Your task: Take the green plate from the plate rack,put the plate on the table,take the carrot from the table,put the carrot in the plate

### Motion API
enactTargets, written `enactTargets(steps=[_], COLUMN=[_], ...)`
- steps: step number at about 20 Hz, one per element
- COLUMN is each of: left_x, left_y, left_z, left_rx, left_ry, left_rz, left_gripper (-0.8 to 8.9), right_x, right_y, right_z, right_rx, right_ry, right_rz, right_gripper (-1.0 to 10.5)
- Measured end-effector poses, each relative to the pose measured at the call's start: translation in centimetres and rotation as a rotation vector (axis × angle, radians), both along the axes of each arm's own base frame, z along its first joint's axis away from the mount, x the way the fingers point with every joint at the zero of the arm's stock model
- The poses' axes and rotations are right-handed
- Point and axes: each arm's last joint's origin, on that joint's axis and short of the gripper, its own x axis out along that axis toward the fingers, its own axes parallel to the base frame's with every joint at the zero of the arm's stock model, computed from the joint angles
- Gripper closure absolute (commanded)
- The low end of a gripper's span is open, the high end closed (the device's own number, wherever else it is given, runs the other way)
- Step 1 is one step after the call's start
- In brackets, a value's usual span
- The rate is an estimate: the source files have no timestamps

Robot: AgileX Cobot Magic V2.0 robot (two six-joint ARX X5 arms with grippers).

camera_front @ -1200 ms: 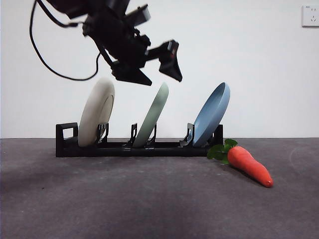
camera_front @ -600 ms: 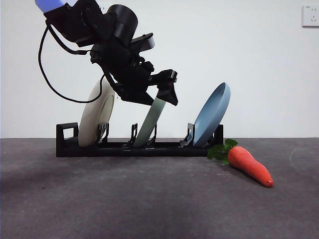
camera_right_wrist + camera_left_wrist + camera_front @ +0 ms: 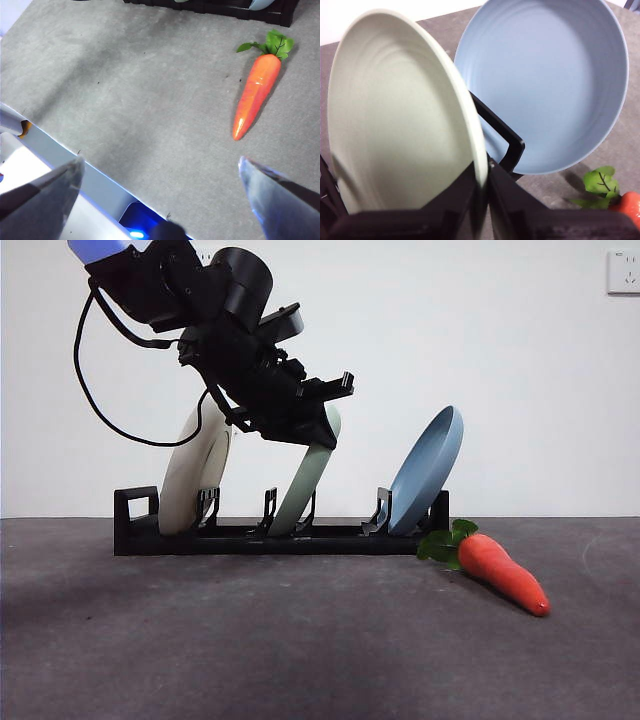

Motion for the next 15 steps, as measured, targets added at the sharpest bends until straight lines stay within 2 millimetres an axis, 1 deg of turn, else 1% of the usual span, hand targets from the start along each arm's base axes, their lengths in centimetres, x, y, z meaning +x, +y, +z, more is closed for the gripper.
enactTargets(steps=[2,4,6,9,10,12,14,15], left_x=[-0.2,-0.6,-1.4,-3.2,-4.0,-6.5,-10.0,-12.2], left_y=[0.1,0.3,0.6,1.4,1.7,2.0,1.8,1.7], left_z=[0.6,1.8,4.1,8.4,9.5,11.7,13.6,14.4], left_rx=[-0.017,-0.042,-0.072,-0.127,-0.133,-0.107,-0.022,0.053], left_ry=[0.0,-0.012,-0.052,-0.117,-0.121,-0.096,-0.078,-0.079], left_rz=[0.005,0.001,-0.008,-0.048,-0.061,-0.078,-0.119,-0.131], left_gripper=[8.22,8.22,8.22,8.22,8.22,8.2,8.2,8.2], right_x=[0.0,0.0,0.0,0.0,0.0,0.0,0.1,0.1], right_y=[0.0,0.0,0.0,0.0,0.0,0.0,0.0,0.0], right_z=[0.0,0.0,0.0,0.0,0.0,0.0,0.1,0.1], right_rx=[0.0,0.0,0.0,0.0,0.0,0.0,0.005,0.008], right_ry=[0.0,-0.001,0.0,0.0,0.0,0.0,-0.005,-0.009], right_rz=[0.0,0.0,0.0,0.0,0.0,-0.001,-0.005,-0.008], right_gripper=[2.6,2.6,2.6,2.6,2.6,2.6,2.6,2.6])
